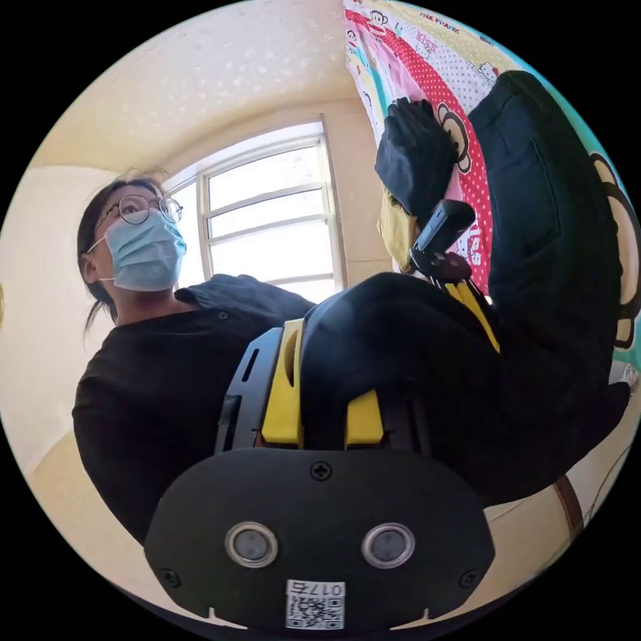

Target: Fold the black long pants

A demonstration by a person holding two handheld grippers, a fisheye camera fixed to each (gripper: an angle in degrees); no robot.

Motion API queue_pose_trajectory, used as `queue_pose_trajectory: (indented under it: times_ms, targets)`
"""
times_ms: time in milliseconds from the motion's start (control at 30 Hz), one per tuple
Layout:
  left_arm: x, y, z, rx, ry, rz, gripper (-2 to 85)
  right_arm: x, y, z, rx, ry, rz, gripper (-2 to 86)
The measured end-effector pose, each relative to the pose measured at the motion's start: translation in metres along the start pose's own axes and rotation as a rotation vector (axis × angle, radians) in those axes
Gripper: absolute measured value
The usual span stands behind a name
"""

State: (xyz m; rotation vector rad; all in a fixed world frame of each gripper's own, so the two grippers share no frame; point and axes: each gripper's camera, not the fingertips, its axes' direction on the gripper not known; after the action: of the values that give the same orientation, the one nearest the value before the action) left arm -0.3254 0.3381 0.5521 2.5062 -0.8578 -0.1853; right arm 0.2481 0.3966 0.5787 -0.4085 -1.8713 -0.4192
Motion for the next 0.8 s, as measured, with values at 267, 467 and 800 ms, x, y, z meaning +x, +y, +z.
queue_pose_trajectory:
  times_ms: [267,467,800]
  targets:
    - [-0.034,0.035,-0.097,0.492,0.044,-0.212,-0.2,0.078,-0.158,-0.086,0.211,0.215,0.083,8.4]
    - [0.003,0.102,-0.128,0.749,-0.166,-0.197,11.5,0.045,-0.108,-0.065,0.283,0.349,0.036,15.4]
    - [0.036,0.027,-0.115,0.666,-0.289,0.018,13.8,0.105,-0.044,0.021,0.229,0.528,0.162,13.6]
